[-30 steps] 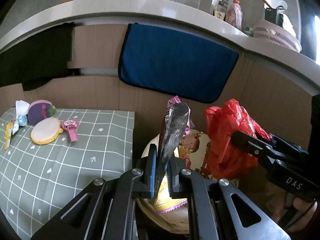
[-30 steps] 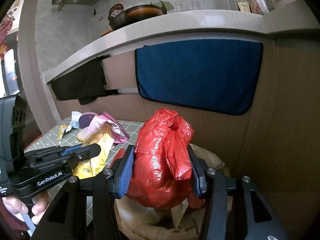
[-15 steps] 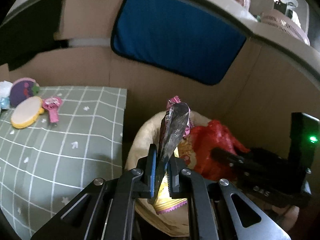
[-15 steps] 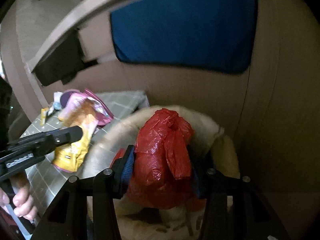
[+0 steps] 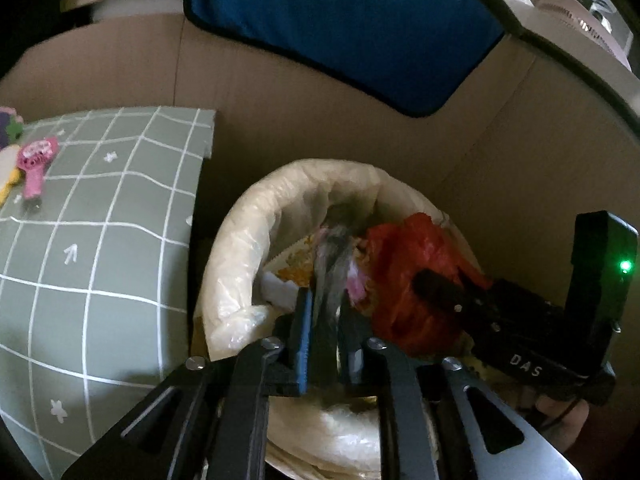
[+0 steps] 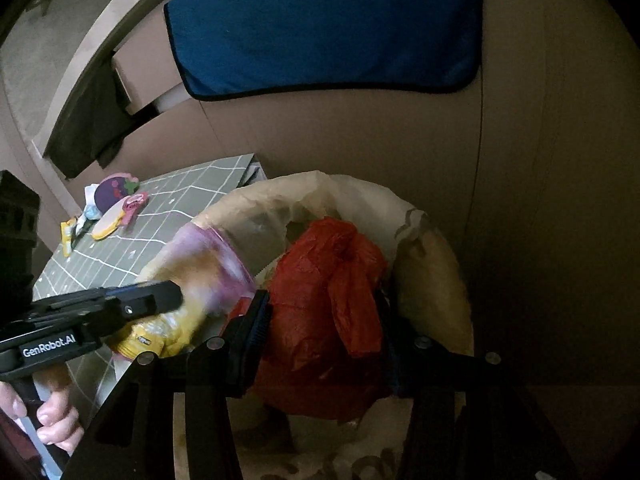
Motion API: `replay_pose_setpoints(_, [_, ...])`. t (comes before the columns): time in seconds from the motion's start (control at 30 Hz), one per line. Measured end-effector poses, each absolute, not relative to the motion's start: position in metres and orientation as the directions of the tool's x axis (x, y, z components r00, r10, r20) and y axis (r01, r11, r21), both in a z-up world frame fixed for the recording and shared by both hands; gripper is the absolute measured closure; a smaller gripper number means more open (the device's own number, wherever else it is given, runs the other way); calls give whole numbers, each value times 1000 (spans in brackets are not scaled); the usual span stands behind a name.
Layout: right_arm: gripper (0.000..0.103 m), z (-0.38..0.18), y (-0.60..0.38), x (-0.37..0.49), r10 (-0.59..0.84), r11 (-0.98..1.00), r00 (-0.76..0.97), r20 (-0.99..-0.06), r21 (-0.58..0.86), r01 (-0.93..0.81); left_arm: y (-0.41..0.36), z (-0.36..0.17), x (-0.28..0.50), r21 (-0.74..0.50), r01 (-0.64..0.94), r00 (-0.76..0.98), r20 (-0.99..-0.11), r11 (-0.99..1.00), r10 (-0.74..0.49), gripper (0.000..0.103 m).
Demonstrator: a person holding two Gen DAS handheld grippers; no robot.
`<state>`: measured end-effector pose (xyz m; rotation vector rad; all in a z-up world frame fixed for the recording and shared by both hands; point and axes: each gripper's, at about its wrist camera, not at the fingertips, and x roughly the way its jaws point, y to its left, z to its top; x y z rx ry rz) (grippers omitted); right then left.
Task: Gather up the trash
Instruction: 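Lower the wrapper and red bag into the bin and open both tools, then move both open tools back over the remaining trash on the table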
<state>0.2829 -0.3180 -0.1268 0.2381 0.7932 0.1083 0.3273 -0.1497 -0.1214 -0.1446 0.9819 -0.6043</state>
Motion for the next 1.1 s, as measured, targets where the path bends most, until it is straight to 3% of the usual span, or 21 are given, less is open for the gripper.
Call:
replay_pose_setpoints(0.03, [52,-126,-319,282,186,967,701,-689,254,-7,-149,-122,328,-377,410,411,-736,830,-538,70])
replay_pose_setpoints(0.13, [48,-123,-318,279,182,967,708,-682,254,-5,-144,-116,326,-405,413,418,-712,816,-565,58])
replay_pose_setpoints(0.33, [40,-108,-307,266,135,981,737,-662,196,-4,-118,-97,319,-404,376,487,-679,834,-549,58])
replay_pose_setpoints(0.53, [27,-76,-297,253,157,979,777,-610,200,-41,-80,-68,295,-300,351,618,-637,887,-460,58])
replay_pose_setpoints(0.67, [27,-54,-271,248,199,978,783,-589,176,-116,-42,-43,276,-242,318,694,-600,917,-398,58])
replay_pose_setpoints(0.9, [27,-5,-194,240,169,982,859,-483,10,-187,44,-2,250,-158,170,830,-509,973,-227,58])
replay_pose_setpoints(1.1, [27,14,-128,264,326,936,822,-467,38,-349,145,16,259,-230,-36,880,-469,973,-78,58])
